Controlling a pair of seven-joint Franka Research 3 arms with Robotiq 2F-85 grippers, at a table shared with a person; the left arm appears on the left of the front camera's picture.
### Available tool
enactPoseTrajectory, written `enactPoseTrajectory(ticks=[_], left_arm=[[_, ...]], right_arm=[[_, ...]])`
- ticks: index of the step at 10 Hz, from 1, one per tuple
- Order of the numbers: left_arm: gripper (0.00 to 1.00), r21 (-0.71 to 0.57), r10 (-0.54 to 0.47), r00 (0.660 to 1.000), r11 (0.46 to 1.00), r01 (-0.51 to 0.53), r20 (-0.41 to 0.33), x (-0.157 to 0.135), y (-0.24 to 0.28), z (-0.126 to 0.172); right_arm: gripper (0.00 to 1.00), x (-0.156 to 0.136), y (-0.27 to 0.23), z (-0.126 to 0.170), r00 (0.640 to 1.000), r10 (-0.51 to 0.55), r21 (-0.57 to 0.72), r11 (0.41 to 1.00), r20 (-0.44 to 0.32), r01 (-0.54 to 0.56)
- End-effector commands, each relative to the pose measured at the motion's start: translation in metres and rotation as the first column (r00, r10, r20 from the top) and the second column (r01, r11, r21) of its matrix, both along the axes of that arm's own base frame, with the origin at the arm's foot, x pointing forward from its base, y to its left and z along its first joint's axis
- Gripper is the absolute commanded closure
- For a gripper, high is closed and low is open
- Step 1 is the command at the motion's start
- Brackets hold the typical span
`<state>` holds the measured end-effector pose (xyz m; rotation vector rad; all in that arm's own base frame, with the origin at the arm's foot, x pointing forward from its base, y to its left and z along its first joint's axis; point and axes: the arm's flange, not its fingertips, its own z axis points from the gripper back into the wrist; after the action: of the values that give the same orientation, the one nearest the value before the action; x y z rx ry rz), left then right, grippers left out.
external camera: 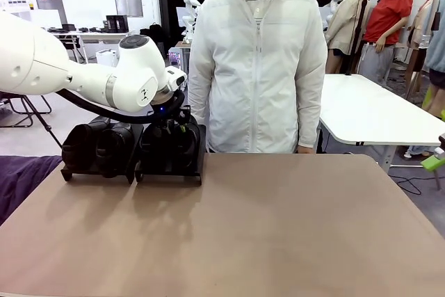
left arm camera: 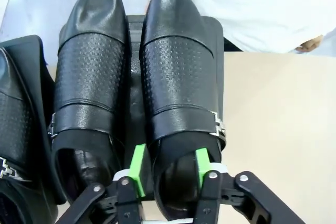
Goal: Organize the shoes by placing them on the stand.
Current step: Place the Shoe from the middle of the table onto the Shoes Stand.
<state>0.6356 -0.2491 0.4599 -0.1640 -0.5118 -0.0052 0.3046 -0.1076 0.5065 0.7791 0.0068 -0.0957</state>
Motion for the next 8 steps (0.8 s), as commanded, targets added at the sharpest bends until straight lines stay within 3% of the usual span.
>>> enactPoseTrajectory(ticks=[1,6,8], left_arm=[[0.0,0.018,0.002,1.0,1.0,-0.002,0.028,-0.004,-0.003,0.009],[0.0,0.044,-0.045,0.995,0.998,0.041,0.084,-0.032,-0.011,0.039],[0.0,0.033,-0.134,0.988,0.991,0.132,0.078,-0.051,-0.012,0.055]], right_arm=[[0.0,0.0,-0.005,0.002,1.0,0.025,-0.01,1.0,0.011,-0.024],[0.0,0.0,-0.005,0.002,1.0,0.025,-0.01,1.0,0.011,-0.024],[0.0,0.0,-0.005,0.002,1.0,0.025,-0.01,1.0,0.011,-0.024]])
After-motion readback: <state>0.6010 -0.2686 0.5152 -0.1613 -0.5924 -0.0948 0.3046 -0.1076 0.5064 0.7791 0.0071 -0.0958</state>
